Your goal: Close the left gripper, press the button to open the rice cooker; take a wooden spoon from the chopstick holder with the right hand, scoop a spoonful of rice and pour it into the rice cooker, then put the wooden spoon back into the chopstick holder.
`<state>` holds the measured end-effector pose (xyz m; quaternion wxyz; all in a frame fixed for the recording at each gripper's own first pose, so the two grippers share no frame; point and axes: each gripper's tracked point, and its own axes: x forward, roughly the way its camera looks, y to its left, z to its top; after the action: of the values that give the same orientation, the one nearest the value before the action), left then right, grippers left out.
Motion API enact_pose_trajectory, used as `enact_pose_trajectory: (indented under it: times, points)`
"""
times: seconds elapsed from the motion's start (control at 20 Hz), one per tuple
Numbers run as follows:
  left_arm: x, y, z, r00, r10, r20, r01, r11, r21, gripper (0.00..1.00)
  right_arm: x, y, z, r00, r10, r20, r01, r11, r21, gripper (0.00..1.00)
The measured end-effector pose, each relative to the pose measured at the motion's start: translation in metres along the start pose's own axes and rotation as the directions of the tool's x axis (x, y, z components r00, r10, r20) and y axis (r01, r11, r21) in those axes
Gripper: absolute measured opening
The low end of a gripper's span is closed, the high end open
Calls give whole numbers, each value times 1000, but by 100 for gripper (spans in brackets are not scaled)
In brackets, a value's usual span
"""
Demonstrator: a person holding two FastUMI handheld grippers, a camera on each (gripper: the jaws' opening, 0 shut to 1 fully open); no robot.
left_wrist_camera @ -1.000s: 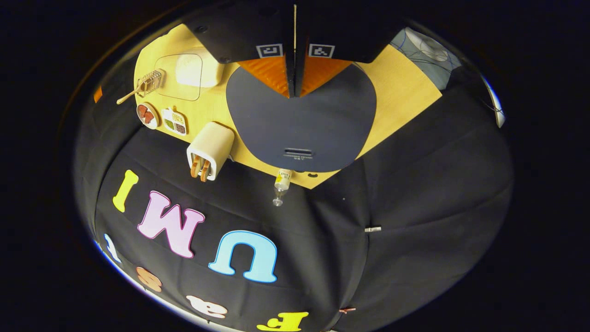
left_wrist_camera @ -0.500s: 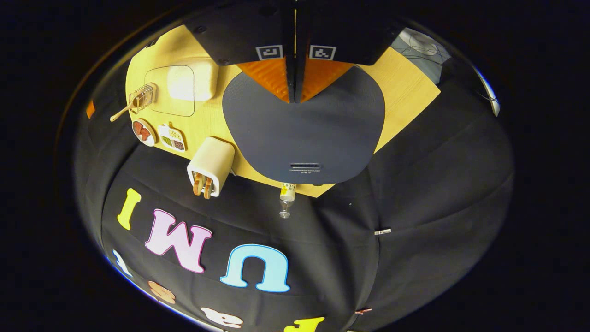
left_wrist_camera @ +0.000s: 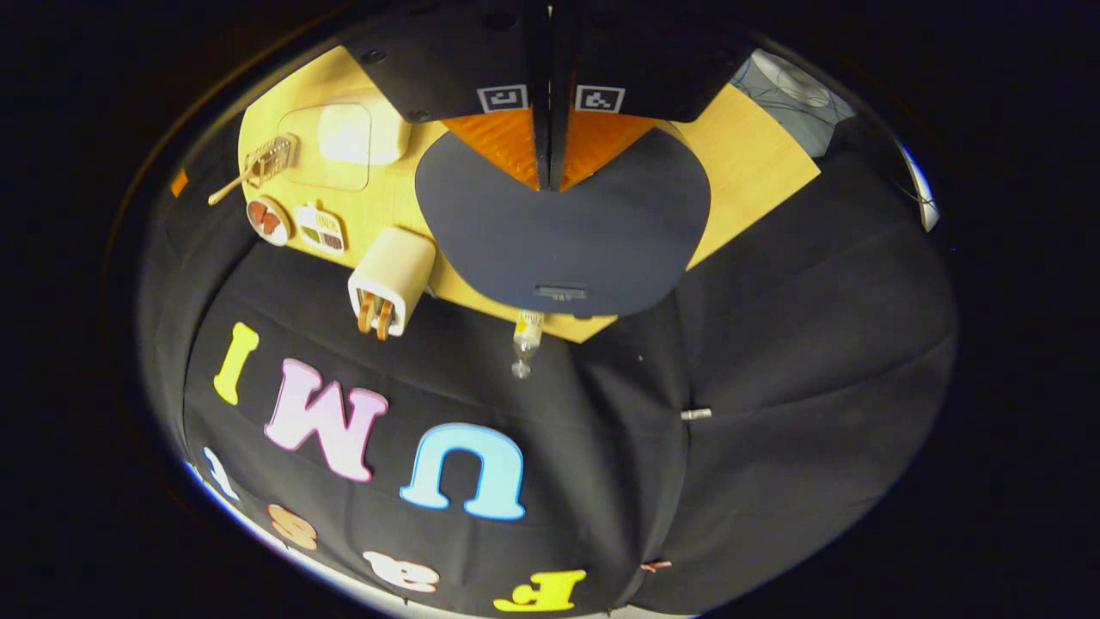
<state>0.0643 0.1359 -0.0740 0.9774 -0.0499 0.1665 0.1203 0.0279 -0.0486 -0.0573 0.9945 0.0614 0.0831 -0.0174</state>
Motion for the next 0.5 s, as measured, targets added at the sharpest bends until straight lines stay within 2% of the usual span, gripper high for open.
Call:
enact_pose_trajectory:
  times: [0.1, 0.25, 0.3, 0.5]
  points:
    - [-18, -2, 39, 990, 30, 141, -34, 999, 25, 6, 2, -4, -4, 1000, -3, -16, 3, 1000, 6, 98]
    - [-46, -6, 88, 950, 63, 306, -78, 996, 39, 7, 5, -10, -10, 999, -10, -48, 11, 1000, 22, 98]
    - [-53, -10, 85, 946, 64, 317, -77, 997, 31, 5, 6, -13, -9, 999, -13, -46, 14, 1000, 19, 98]
    - [-64, -24, 73, 951, 37, 308, -52, 998, 40, 11, 18, -29, -12, 998, -35, -59, 37, 998, 43, 98]
